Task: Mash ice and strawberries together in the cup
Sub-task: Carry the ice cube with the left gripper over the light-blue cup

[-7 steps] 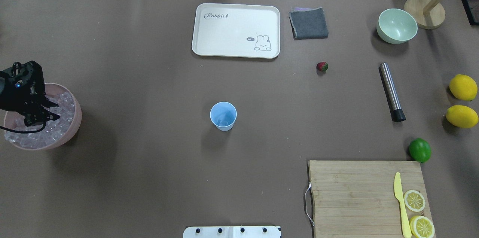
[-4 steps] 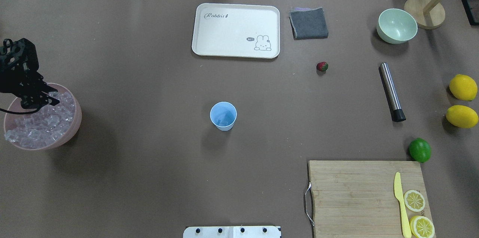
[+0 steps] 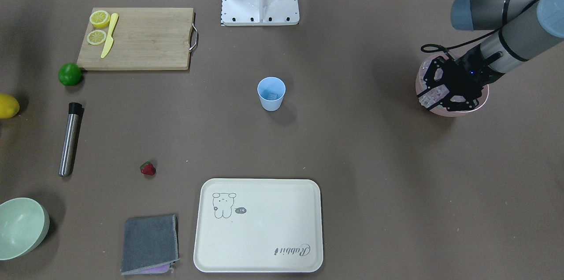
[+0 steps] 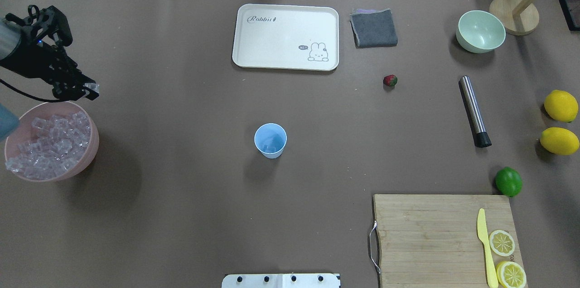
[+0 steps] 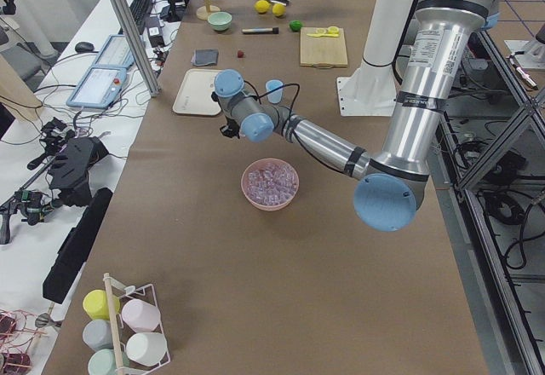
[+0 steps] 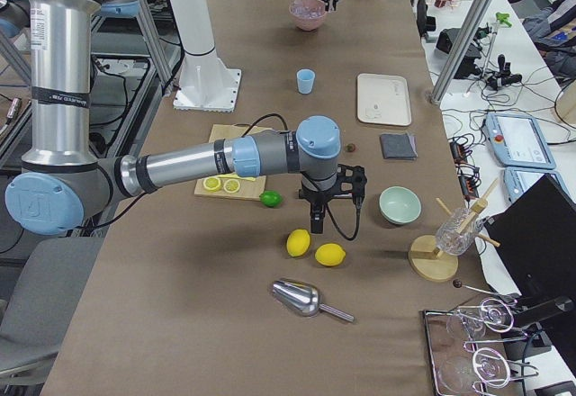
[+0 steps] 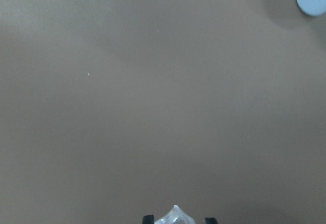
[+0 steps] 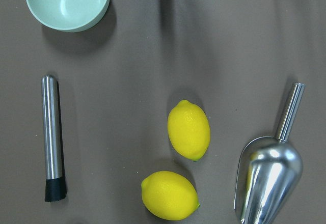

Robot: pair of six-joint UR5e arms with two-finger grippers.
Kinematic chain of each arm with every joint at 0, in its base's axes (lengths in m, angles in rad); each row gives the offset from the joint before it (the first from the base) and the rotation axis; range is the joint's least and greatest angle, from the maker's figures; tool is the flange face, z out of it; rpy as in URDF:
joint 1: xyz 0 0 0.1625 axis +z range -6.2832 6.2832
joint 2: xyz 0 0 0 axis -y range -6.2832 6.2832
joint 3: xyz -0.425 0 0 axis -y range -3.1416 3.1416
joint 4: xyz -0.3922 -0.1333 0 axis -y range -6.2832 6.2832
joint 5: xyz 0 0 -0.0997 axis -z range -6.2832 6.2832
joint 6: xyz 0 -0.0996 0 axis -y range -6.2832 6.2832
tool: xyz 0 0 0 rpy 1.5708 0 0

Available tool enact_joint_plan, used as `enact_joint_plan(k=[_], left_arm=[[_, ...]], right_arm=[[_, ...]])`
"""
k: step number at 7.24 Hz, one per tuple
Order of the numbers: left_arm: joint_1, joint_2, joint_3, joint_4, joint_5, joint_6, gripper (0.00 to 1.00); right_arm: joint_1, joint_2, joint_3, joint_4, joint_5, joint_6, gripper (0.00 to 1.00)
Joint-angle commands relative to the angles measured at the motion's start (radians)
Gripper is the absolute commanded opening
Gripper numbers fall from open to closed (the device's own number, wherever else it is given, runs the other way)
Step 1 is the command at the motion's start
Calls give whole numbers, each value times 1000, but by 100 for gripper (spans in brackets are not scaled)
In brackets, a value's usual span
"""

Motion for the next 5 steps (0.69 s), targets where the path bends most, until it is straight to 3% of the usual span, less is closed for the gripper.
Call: enact_joint_plan(k=[1,3,5], left_arm=[[74,-101,-2,-2,-5,-177,0],[163,-188,-2,-3,38,-329,0],[292,-244,-13,-6,167,-452,0]], right_arm=[[0,1,1,0,-1,-1,100],[0,1,-1,0,-2,-2,100],[0,1,-5,0,-2,-2,100]])
